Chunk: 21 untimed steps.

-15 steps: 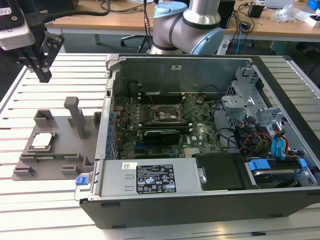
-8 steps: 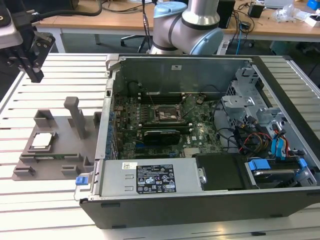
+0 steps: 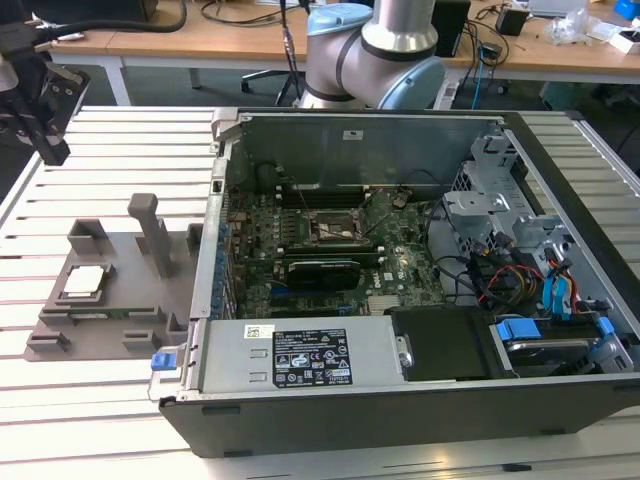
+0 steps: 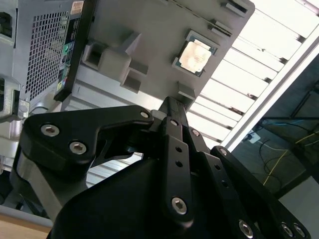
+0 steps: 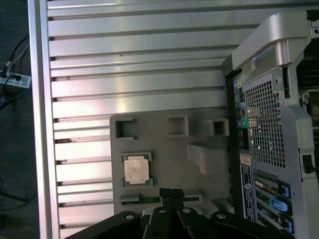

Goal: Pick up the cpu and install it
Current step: 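Reach for the cpu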

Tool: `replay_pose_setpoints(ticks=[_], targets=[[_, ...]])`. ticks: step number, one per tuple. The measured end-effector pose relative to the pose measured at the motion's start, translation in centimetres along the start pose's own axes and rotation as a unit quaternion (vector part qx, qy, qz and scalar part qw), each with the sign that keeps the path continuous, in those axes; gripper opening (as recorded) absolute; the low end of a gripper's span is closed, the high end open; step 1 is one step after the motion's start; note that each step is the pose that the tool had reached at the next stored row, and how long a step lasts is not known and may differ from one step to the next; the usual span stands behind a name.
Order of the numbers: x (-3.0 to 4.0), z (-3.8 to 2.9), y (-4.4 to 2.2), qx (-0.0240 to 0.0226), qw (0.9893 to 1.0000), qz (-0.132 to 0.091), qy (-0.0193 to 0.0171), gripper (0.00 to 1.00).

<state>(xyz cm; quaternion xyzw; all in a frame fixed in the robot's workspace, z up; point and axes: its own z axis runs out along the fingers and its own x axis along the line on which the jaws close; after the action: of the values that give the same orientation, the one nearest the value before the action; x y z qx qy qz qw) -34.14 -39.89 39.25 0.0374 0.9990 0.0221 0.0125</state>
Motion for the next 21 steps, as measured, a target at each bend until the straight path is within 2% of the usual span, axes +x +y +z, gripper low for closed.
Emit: replay_pose_setpoints(ticks=[6,21], targets=[[1.26,-0.03,-0.09,0.0001,1.0,0.0,0.0001,0.11],[3.13,-0.07,-0.23,0.0001,1.0,0.0,0.0,0.11]])
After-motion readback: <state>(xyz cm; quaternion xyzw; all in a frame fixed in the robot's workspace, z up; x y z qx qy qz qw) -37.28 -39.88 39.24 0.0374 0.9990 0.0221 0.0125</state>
